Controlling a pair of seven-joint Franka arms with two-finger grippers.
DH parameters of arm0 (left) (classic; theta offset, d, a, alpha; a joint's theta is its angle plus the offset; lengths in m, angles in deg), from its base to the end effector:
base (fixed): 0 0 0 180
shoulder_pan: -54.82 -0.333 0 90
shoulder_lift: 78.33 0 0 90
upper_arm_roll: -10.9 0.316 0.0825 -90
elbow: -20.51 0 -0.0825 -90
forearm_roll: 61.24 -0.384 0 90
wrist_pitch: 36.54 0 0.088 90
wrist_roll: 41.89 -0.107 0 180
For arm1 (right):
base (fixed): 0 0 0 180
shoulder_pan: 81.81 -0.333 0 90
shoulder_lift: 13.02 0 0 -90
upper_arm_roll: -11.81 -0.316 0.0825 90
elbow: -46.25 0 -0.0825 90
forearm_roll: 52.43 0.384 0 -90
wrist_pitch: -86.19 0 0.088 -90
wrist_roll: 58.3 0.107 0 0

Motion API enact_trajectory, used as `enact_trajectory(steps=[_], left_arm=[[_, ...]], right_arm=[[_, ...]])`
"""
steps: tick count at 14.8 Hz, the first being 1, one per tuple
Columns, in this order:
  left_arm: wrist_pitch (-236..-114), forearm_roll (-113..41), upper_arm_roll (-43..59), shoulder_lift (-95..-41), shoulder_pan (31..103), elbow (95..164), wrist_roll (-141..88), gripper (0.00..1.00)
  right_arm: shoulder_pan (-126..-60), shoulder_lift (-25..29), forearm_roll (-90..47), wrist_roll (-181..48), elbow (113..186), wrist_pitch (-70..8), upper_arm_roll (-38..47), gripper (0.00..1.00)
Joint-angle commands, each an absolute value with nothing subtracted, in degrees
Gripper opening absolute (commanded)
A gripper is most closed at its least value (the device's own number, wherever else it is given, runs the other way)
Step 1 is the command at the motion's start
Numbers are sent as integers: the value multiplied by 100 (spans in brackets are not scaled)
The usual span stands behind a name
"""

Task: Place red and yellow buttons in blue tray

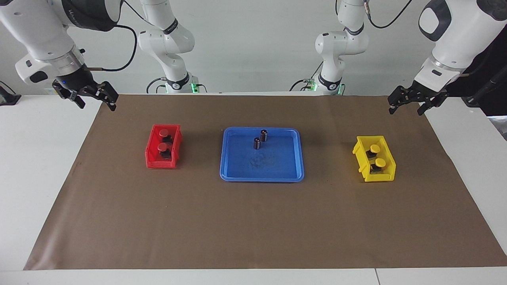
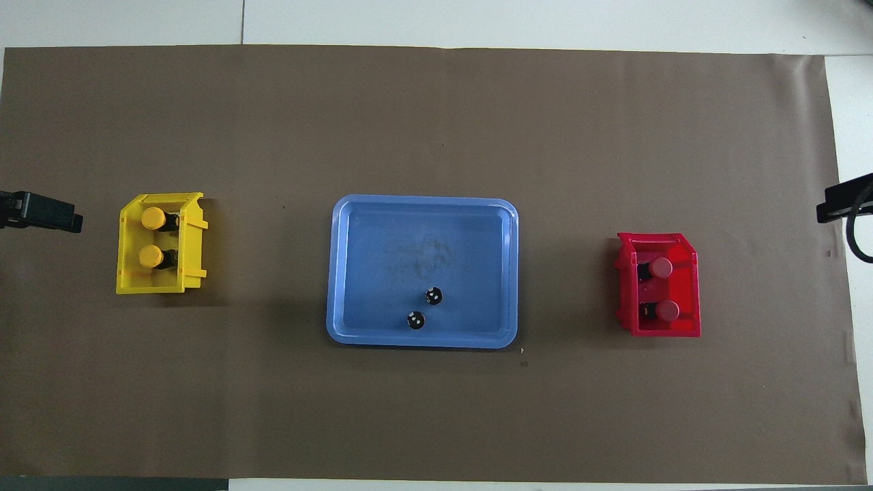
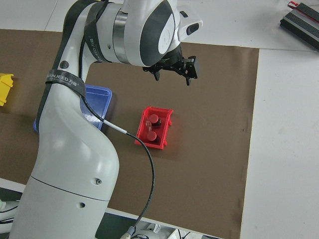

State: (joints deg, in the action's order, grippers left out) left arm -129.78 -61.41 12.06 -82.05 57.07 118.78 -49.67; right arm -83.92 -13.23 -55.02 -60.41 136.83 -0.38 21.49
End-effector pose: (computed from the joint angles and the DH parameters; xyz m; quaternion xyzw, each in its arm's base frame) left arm 0.5366 -0.0096 0.5965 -0.9969 0.0775 0.0115 0.0002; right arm 0.5411 -0.0772 0.6168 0.9980 -0.0482 -0.0349 0.0194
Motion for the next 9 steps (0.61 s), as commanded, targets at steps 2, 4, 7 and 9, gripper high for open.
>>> enact_trajectory(steps=[2,4,7,9], left_arm=[[-12909,-6221,1187,-8246,5676,11930,-4937,100],[-12917,-6221,1187,-8246,5676,11922,-4937,100],[-12909,-6221,1187,-8246,5676,11930,-4937,100],[-12917,-6221,1187,-8246,5676,11930,-4937,100]], right_arm=[[-8374,-1372,-5419,-6199,13774,-135,2148,100],[-8374,-1372,-5410,-6155,13765,-135,2148,100],[-8374,-1381,-5410,-6146,13792,-179,2148,100],[-8383,-1381,-5427,-6155,13792,-179,2148,100]])
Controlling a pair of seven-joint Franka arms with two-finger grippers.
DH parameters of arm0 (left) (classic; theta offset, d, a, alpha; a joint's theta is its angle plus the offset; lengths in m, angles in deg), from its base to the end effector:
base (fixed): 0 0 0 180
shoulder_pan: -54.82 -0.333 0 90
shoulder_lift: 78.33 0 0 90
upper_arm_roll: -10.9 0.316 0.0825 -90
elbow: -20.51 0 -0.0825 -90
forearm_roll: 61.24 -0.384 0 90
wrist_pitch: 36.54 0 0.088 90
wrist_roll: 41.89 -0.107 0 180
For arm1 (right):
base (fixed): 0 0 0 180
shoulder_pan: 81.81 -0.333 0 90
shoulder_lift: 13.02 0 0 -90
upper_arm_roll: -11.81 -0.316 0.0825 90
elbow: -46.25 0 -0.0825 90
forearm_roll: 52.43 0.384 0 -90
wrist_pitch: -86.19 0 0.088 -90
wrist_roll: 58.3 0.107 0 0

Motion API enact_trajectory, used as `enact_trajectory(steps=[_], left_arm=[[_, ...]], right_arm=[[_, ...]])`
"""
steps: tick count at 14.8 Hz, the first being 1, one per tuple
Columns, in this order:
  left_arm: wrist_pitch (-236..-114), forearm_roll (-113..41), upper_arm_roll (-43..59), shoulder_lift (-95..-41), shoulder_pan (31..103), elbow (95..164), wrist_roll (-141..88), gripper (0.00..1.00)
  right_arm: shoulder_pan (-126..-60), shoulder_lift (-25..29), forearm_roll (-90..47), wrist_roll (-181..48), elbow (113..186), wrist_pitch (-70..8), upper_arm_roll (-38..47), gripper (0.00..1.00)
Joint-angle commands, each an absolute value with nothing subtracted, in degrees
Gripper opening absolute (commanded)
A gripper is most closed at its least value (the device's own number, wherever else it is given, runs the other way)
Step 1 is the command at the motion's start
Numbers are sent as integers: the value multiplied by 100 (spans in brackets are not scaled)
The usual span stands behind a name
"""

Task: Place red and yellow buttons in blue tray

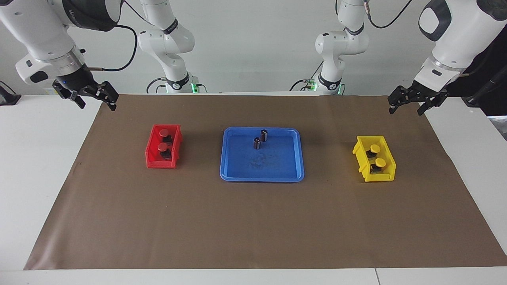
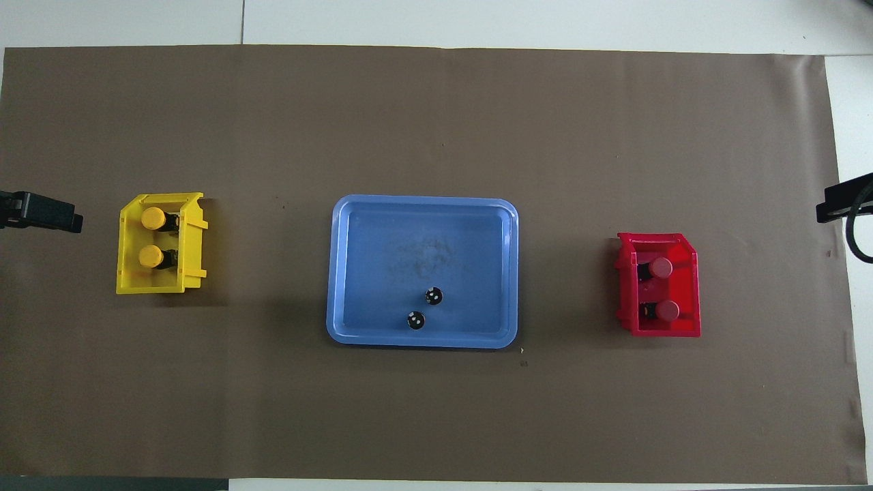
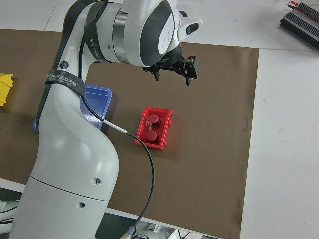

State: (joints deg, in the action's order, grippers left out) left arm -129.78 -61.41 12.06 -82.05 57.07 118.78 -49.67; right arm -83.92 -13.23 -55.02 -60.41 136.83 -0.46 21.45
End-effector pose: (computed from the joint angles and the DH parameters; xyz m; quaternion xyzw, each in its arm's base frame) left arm 0.5366 -0.0096 0.5965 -0.9969 0.0775 0.0115 0.0002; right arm 0.5414 -0.0768 0.6169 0.9981 -0.0478 -0.0342 0.0195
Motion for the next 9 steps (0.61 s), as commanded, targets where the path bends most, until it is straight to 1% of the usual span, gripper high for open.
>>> enact_trajectory(steps=[1,3,4,6,7,9], left_arm=[[-12909,-6221,1187,-8246,5676,11930,-4937,100],[-12908,-6221,1187,-8246,5676,11922,-4937,100],[-12908,-6221,1187,-8246,5676,11930,-4937,100],[-12908,-6221,1187,-8246,5676,11930,-4937,100],[-12908,-6221,1187,-8246,5676,11922,-4937,100],[-12908,-6221,1187,-8246,5676,11930,-4937,100]], right_arm=[[-8374,-1381,-5419,-6216,13800,-179,2148,100],[-8365,-1381,-5419,-6339,13783,-188,2148,100],[-8374,-1346,-5410,-6340,13731,-171,2148,98],[-8383,-1354,-5340,-6357,13756,-170,2139,88],[-8391,-1363,-5244,-6349,13782,-162,2139,80],[-8392,-1346,-5103,-6331,13774,-188,1991,74]])
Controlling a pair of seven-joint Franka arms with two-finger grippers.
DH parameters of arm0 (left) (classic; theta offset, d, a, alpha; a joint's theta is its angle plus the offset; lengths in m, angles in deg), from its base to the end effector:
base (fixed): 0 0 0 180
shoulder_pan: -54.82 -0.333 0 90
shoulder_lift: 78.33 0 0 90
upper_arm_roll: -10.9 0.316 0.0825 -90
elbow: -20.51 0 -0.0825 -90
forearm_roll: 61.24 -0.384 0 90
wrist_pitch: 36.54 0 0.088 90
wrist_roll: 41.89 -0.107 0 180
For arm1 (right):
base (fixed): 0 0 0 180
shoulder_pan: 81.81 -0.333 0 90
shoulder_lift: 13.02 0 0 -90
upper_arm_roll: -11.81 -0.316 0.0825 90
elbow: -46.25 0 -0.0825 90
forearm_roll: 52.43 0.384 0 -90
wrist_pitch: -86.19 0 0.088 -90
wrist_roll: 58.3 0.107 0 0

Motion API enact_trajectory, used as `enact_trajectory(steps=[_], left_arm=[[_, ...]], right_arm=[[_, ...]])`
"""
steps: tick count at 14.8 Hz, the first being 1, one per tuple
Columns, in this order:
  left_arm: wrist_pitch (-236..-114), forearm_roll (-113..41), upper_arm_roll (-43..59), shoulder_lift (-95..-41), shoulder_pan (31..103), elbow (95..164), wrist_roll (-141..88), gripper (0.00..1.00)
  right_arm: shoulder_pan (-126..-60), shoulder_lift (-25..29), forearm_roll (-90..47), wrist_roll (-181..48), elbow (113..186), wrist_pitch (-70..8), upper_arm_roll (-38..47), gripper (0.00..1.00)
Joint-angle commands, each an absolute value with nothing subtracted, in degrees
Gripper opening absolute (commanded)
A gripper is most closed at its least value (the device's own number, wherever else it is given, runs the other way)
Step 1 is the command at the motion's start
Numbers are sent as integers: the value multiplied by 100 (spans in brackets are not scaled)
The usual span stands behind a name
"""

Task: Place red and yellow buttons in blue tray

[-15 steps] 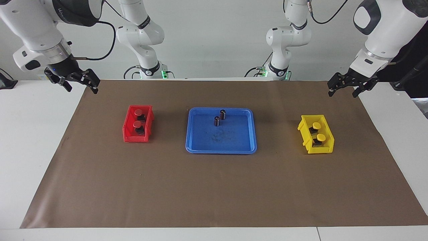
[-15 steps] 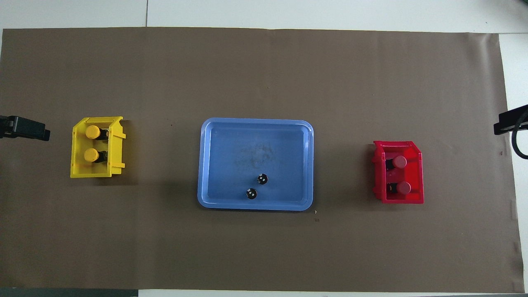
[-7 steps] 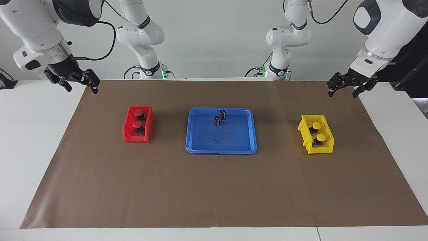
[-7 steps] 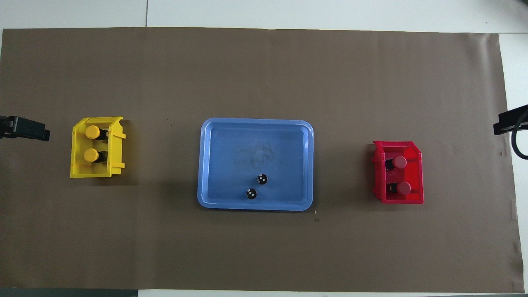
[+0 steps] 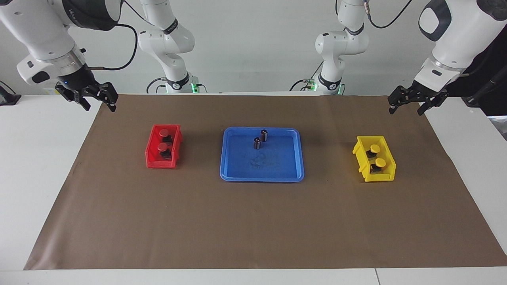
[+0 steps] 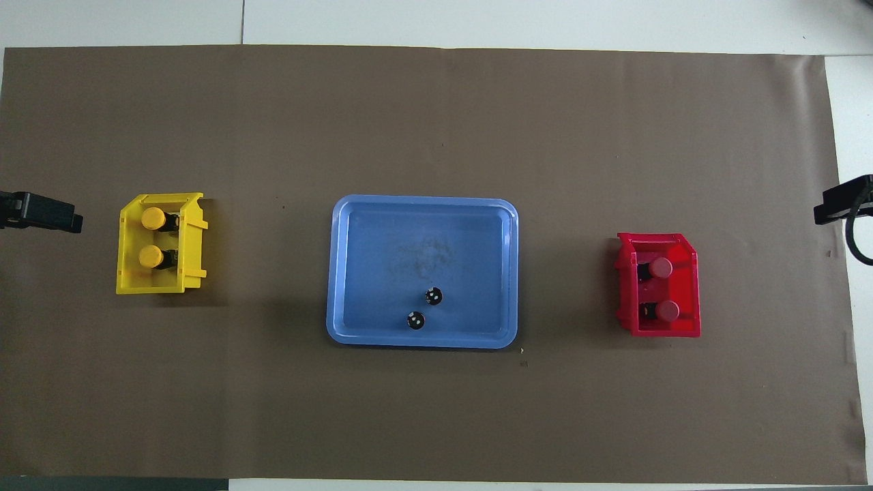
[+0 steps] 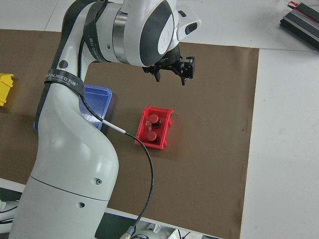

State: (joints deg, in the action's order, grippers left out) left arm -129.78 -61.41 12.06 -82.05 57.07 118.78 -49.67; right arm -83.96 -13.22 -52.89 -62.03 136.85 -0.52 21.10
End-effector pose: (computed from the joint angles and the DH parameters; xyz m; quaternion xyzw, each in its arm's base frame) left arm 0.5366 -0.0096 0.5965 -0.9969 0.0775 0.0115 0.0002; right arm 0.5425 -0.0690 0.6166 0.9990 -0.0298 -0.0324 0.0007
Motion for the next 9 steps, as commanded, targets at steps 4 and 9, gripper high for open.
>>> enact_trajectory(steps=[4,9], left_arm=[[-12873,-6221,1160,-8272,5729,11957,-4928,100],[-12900,-6265,1195,-8272,5370,11948,-4902,100]], right_arm=[[-8673,-1293,-4944,-6173,14475,-1135,1814,74],[-8752,-1266,-4909,-6181,15986,-2664,1796,74]])
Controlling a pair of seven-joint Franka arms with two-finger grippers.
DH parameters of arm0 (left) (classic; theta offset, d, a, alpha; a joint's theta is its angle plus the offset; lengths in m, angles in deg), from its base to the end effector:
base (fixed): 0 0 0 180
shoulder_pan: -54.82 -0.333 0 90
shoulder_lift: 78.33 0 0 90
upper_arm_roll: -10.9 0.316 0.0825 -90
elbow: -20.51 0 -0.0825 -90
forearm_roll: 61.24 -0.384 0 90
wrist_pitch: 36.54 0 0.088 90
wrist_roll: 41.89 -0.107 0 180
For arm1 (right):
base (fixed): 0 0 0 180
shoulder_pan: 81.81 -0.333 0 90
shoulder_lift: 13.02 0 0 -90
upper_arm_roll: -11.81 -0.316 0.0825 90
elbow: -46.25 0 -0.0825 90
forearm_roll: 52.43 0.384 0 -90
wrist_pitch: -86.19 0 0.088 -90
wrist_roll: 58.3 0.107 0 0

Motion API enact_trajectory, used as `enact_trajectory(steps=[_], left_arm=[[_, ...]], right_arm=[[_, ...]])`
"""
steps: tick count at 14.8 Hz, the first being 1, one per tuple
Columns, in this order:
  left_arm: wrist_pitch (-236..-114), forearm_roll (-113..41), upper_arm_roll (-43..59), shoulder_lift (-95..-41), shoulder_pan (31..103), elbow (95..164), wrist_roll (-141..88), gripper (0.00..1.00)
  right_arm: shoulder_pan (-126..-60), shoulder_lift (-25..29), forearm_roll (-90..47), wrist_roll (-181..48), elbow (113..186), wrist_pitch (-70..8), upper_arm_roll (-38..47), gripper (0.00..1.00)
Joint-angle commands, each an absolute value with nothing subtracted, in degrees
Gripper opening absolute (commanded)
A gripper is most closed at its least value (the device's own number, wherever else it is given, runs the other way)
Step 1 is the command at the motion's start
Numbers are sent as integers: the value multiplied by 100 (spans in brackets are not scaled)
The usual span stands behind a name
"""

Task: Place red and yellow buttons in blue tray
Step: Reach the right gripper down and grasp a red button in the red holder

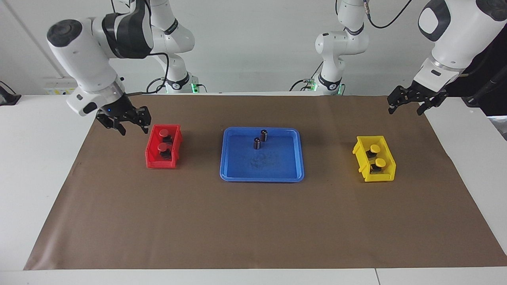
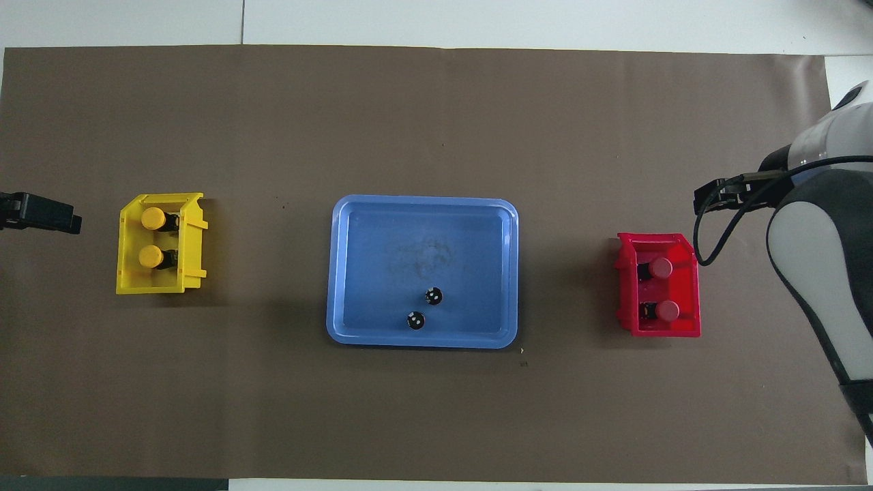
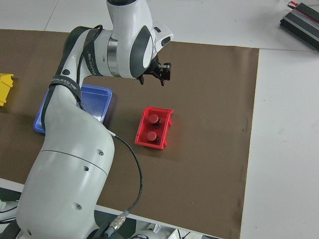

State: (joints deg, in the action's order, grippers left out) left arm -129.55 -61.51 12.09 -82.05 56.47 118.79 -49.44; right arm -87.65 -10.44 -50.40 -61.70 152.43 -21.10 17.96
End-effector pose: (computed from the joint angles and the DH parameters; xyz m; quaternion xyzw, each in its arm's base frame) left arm 0.5362 -0.0035 0.5960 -0.9975 0.0700 0.0136 0.0008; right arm 0.5720 0.0004 0.4905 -0.9996 -0.0215 0.0122 0.0148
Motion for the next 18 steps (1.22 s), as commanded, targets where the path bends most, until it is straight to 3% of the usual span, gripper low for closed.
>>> enact_trajectory(steps=[1,8,18], left_arm=[[-12900,-6265,1195,-8264,5316,11939,-4858,100],[-12908,-6265,1178,-8325,5307,12036,-4690,100],[-13172,-6194,1081,-8360,5465,12150,-4858,100]], right_arm=[[-8769,-1310,-4909,-6173,16189,-2788,1779,74],[-8963,-1697,-4900,-6234,17375,-3525,1787,73],[-8919,-1565,-4900,-6366,17782,-4151,1787,68]])
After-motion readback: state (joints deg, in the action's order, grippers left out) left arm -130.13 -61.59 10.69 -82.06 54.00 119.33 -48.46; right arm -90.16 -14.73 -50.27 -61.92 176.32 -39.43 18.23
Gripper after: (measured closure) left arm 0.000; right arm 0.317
